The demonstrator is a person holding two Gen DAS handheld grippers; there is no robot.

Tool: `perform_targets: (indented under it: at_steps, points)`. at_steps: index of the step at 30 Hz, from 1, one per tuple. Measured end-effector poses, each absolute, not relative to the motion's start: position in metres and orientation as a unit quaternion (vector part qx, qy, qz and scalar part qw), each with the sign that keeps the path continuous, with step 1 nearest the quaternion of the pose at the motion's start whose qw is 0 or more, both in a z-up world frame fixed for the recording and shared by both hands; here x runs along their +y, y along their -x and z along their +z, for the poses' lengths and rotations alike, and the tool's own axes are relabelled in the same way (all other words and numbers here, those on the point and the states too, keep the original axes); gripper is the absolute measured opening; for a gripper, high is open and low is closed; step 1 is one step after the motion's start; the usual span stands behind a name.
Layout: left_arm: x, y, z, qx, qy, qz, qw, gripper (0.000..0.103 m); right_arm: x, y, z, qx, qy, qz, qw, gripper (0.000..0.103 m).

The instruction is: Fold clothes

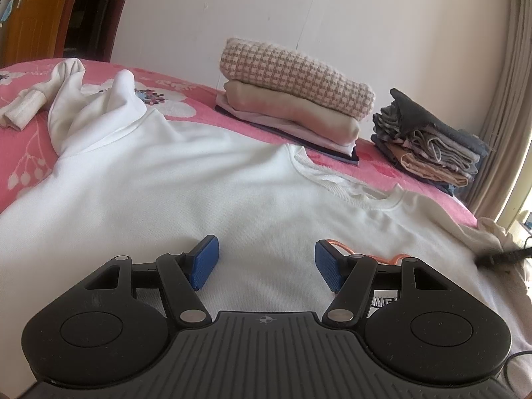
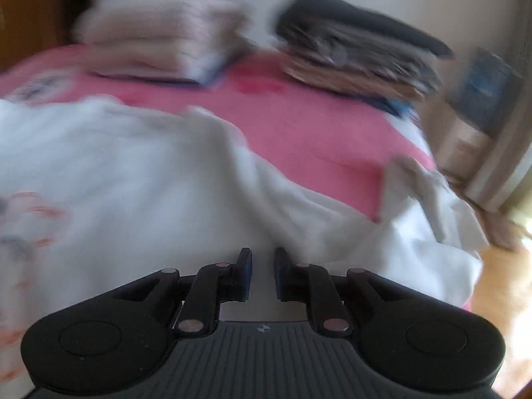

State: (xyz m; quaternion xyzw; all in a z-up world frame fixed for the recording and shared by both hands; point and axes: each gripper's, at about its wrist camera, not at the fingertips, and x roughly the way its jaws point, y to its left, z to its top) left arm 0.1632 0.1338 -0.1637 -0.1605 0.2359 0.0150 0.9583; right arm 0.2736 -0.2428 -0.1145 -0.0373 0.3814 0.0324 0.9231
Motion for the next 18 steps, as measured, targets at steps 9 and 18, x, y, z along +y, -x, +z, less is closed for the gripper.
perform_targets:
  at_steps: [9,18]
  points:
    - [0.136,-0.164,-0.165,0.234,0.164,0.013,0.958,0.065,-0.318,-0.341,-0.11,0.391,-0.218,-0.041,0.893,0.012]
    - [0.135,-0.163,-0.166,0.233,0.163,0.012,0.959,0.066,-0.249,-0.336,-0.118,0.431,-0.171,0.12,0.878,0.015]
